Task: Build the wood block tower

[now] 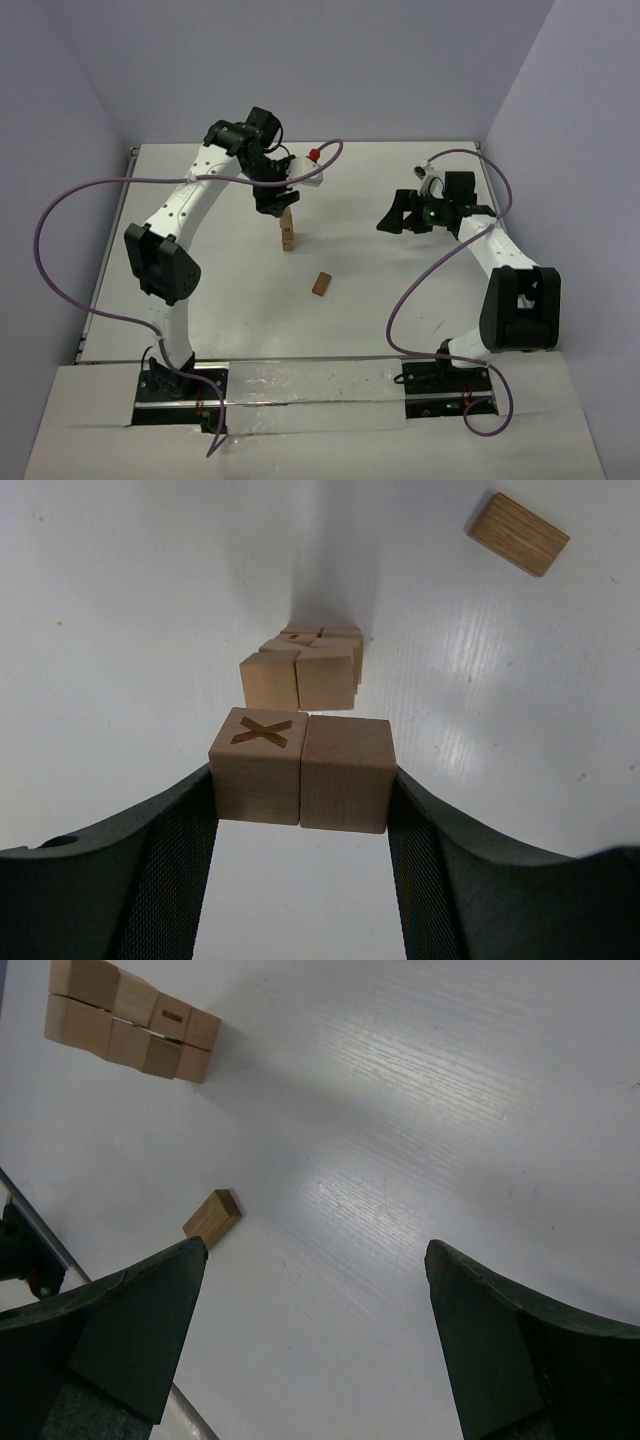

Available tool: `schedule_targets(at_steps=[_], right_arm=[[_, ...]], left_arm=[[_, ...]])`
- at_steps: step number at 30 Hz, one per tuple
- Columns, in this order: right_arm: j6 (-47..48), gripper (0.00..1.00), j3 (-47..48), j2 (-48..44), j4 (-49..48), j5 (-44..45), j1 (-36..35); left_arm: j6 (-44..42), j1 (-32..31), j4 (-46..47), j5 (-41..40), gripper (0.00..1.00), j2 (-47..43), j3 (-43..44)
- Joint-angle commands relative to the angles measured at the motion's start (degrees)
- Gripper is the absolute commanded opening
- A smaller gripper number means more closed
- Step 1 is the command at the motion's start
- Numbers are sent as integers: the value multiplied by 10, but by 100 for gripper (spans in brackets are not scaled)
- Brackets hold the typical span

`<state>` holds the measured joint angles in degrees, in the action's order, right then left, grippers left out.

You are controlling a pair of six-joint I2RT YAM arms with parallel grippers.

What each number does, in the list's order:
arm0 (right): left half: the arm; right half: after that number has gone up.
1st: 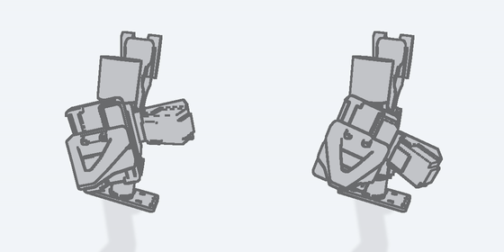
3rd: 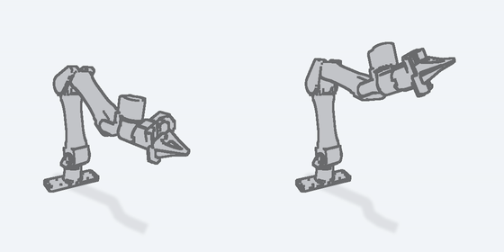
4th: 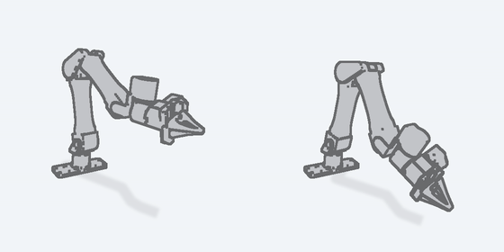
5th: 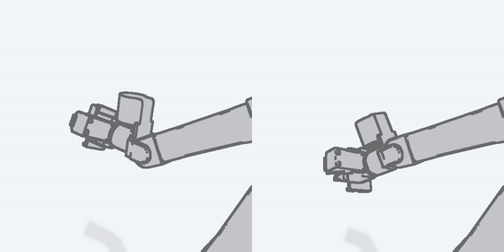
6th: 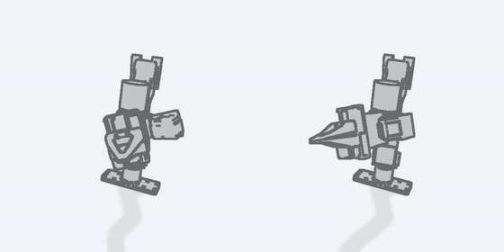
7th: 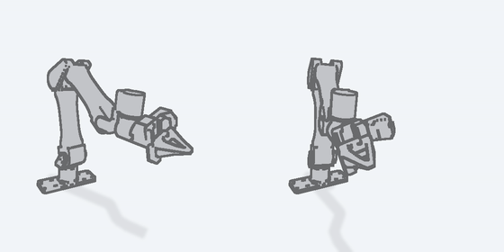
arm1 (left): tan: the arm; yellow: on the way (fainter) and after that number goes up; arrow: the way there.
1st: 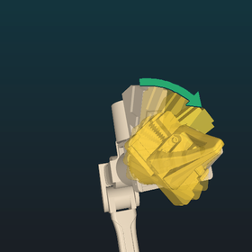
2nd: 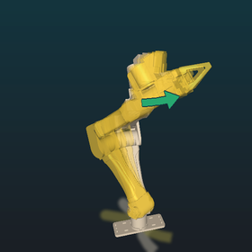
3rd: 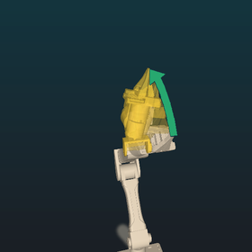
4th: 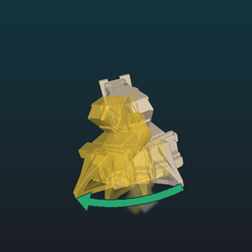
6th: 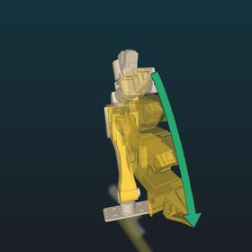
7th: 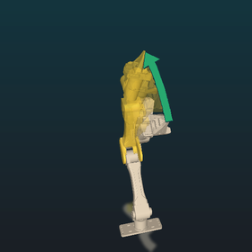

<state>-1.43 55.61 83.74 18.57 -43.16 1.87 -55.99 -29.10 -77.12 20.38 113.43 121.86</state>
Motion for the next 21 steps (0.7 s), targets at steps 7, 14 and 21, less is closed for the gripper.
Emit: schedule_targets(at_steps=[7,14,21], right_arm=[[6,97,33,4,1,-14,4],[5,97,33,5,1,-16,4],[5,97,33,5,0,-16,4]], left_arm=[[23,8,-16,10,11,56,45],[36,7,-16,1,13,71,54],[54,1,-16,-7,16,82,63]])
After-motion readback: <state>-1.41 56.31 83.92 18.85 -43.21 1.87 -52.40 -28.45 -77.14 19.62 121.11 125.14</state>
